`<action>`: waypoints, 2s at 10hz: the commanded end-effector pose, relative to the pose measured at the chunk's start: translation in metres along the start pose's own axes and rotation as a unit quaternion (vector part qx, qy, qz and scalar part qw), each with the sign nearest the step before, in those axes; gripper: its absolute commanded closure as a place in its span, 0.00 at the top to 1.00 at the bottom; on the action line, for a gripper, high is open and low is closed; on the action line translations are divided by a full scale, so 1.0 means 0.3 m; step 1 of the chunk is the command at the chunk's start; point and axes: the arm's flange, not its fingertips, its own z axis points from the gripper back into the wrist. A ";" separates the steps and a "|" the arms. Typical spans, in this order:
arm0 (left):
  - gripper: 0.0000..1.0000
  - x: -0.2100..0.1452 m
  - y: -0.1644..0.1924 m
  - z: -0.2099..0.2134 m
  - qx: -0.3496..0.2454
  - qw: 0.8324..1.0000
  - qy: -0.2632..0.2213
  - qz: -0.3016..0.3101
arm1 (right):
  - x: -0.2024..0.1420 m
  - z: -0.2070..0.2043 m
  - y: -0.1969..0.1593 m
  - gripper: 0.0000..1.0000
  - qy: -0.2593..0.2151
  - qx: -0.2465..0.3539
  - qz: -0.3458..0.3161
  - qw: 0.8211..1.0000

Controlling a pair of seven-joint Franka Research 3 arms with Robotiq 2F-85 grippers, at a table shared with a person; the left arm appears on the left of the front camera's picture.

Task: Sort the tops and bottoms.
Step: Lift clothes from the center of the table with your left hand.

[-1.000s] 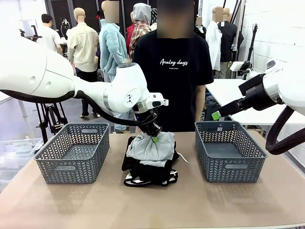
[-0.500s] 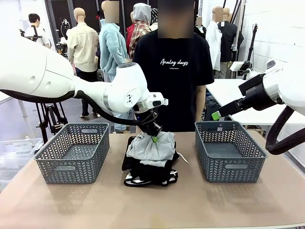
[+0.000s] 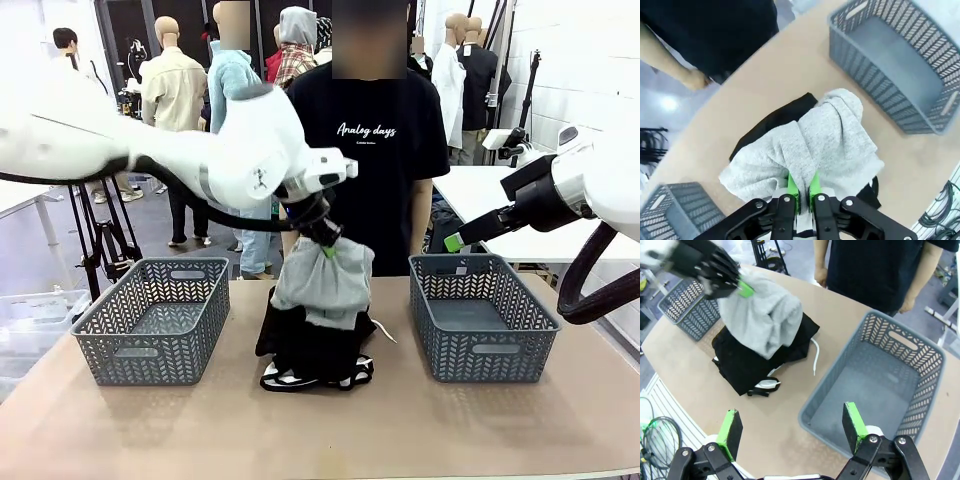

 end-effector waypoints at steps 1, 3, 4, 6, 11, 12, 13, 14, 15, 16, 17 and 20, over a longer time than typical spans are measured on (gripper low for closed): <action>0.00 -0.112 -0.083 0.114 0.028 0.999 -0.025 0.000 | 0.000 -0.007 -0.003 1.00 -0.004 0.011 -0.007 1.000; 0.00 -0.141 -0.111 0.235 0.073 0.996 -0.056 -0.002 | 0.000 -0.007 -0.003 1.00 -0.004 0.011 -0.007 1.000; 0.00 -0.140 -0.120 0.291 0.086 0.995 -0.059 -0.003 | 0.000 -0.007 -0.003 1.00 -0.004 0.011 -0.007 1.000; 0.00 -0.140 -0.156 0.385 0.115 0.990 -0.081 -0.013 | 0.000 -0.007 -0.003 1.00 -0.004 0.011 -0.007 1.000; 0.00 -0.125 -0.157 0.440 0.100 0.991 -0.083 -0.026 | 0.000 -0.007 -0.003 1.00 -0.004 0.011 -0.007 1.000; 0.00 -0.125 -0.157 0.440 0.100 0.991 -0.083 -0.026 | 0.000 -0.007 -0.003 1.00 -0.004 0.011 -0.007 1.000; 0.00 -0.125 -0.157 0.440 0.100 0.991 -0.083 -0.026 | 0.000 -0.007 -0.003 1.00 -0.004 0.011 -0.007 1.000; 0.00 -0.125 -0.157 0.440 0.100 0.991 -0.083 -0.026 | 0.000 -0.007 -0.003 1.00 -0.004 0.011 -0.007 1.000; 0.00 -0.125 -0.157 0.440 0.100 0.991 -0.083 -0.026 | 0.000 -0.007 -0.003 1.00 -0.004 0.011 -0.007 1.000; 0.00 -0.125 -0.157 0.440 0.100 0.991 -0.083 -0.026 | 0.000 -0.007 -0.003 1.00 -0.004 0.011 -0.007 1.000; 0.00 -0.125 -0.157 0.440 0.100 0.991 -0.083 -0.026 | 0.000 -0.007 -0.003 1.00 -0.004 0.011 -0.007 1.000; 0.00 -0.125 -0.157 0.440 0.100 0.991 -0.083 -0.026 | 0.000 -0.007 -0.003 1.00 -0.004 0.011 -0.007 1.000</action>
